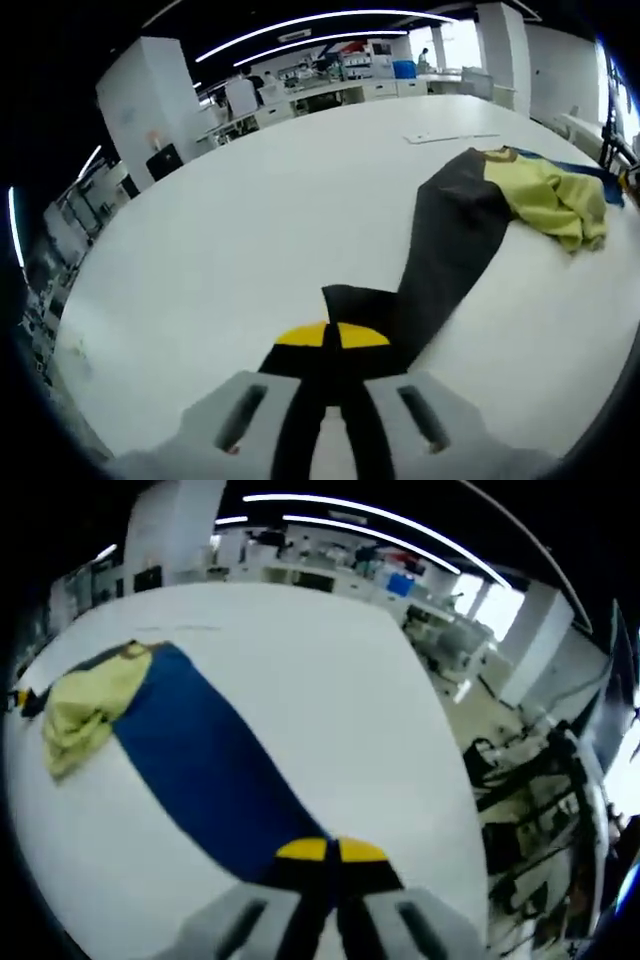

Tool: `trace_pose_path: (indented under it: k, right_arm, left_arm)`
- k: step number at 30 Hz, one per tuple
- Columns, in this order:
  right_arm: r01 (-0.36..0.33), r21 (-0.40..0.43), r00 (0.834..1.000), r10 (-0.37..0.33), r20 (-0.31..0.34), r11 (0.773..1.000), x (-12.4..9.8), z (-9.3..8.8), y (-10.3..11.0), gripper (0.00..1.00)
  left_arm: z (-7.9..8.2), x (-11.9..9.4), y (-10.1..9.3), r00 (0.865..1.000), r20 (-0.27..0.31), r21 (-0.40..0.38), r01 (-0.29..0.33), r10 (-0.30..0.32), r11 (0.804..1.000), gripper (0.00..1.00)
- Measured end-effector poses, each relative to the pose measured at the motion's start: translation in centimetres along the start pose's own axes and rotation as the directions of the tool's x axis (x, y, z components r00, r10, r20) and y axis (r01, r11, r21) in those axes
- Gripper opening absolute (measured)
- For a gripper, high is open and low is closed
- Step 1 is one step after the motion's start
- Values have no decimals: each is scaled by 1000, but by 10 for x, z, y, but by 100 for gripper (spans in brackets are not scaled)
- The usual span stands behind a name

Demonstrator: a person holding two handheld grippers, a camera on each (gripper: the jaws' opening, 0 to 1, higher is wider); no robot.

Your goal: Fold the garment on the visible template until the final outline fits inside the template.

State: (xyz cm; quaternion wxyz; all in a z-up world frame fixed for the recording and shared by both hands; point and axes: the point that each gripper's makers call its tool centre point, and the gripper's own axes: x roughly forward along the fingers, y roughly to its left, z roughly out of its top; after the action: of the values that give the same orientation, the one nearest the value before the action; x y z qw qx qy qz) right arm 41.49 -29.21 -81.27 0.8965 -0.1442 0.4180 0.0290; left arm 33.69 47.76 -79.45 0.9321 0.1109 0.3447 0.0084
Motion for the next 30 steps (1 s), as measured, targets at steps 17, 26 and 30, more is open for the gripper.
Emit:
trace_pose_path:
  k: [17,26,30]
  right_arm:
    - [-41,183,999,38,16,982,-3,4,3,24]
    - [-153,210,983,127,132,966,-13,33,25,60]
    - [-220,175,965,188,180,960,-21,51,42,69]
  left_arm:
    - [-3,-15,12,999,7,-66,-32,32,997,3]
    - [16,-29,0,998,67,-87,6,-1,996,31]
    - [24,-34,-8,996,91,-41,31,-27,999,44]
